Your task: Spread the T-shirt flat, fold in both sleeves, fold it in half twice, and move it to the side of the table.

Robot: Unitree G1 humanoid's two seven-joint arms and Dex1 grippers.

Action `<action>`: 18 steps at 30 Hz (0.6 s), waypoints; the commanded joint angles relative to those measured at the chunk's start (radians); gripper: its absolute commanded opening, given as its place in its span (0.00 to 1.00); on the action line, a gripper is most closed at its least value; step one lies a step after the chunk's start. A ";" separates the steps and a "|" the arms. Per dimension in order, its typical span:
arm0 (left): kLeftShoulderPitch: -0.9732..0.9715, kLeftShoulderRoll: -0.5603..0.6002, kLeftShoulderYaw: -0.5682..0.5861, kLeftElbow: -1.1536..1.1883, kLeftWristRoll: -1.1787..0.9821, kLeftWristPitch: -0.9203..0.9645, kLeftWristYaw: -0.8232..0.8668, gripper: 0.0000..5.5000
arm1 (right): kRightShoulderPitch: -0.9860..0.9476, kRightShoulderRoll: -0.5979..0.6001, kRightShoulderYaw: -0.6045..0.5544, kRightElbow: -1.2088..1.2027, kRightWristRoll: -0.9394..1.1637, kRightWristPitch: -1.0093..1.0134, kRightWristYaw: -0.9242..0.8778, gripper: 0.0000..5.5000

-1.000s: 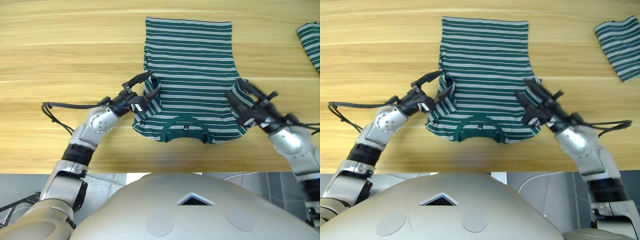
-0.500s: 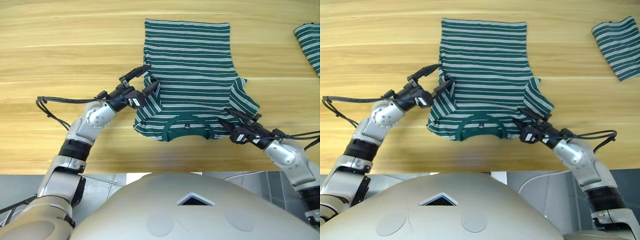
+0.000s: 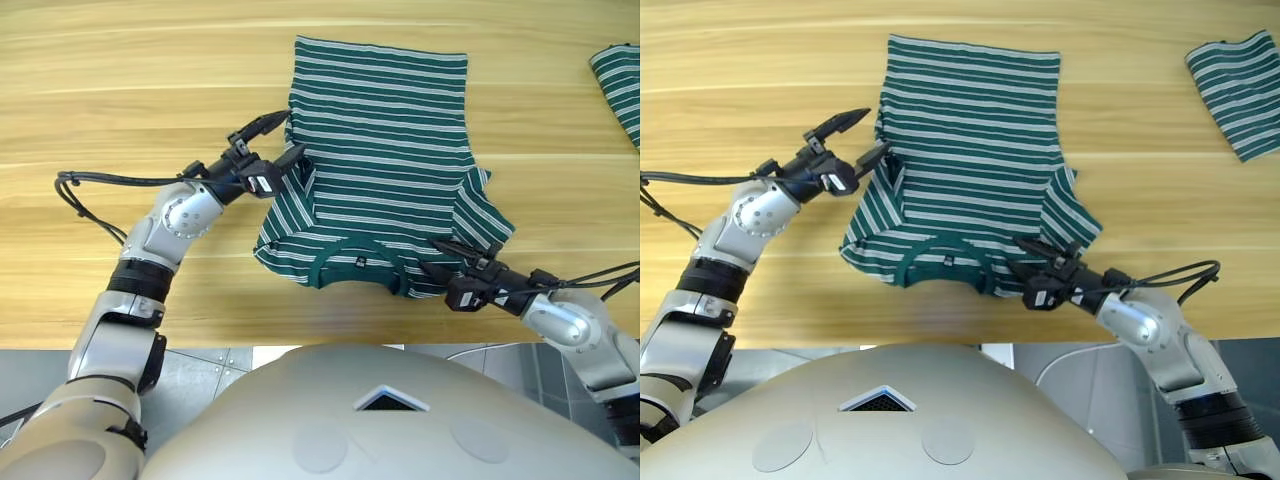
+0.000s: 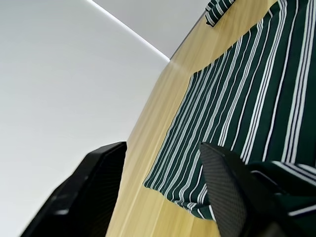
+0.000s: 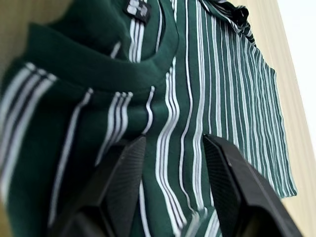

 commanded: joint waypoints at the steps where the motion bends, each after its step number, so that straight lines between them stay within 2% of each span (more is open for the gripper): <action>1: -0.024 -0.001 -0.008 0.036 0.018 -0.016 0.009 0.50 | -0.006 -0.003 -0.021 0.001 0.010 -0.011 0.010 0.39; 5: -0.072 -0.006 -0.029 0.097 0.069 -0.017 0.032 0.50 | -0.047 0.036 -0.078 0.014 0.143 -0.077 -0.027 0.39; 9: -0.253 -0.060 -0.097 0.276 0.246 0.040 0.186 0.50 | -0.133 0.098 -0.112 0.030 0.393 -0.160 -0.014 0.39; 14: -0.520 -0.192 -0.202 0.542 0.353 0.074 0.275 0.50 | -0.252 0.152 -0.087 0.139 0.329 -0.157 -0.011 0.39; 18: -0.626 -0.271 -0.291 0.747 0.414 0.114 0.273 0.50 | -0.312 0.194 -0.078 0.185 0.272 -0.151 -0.033 0.39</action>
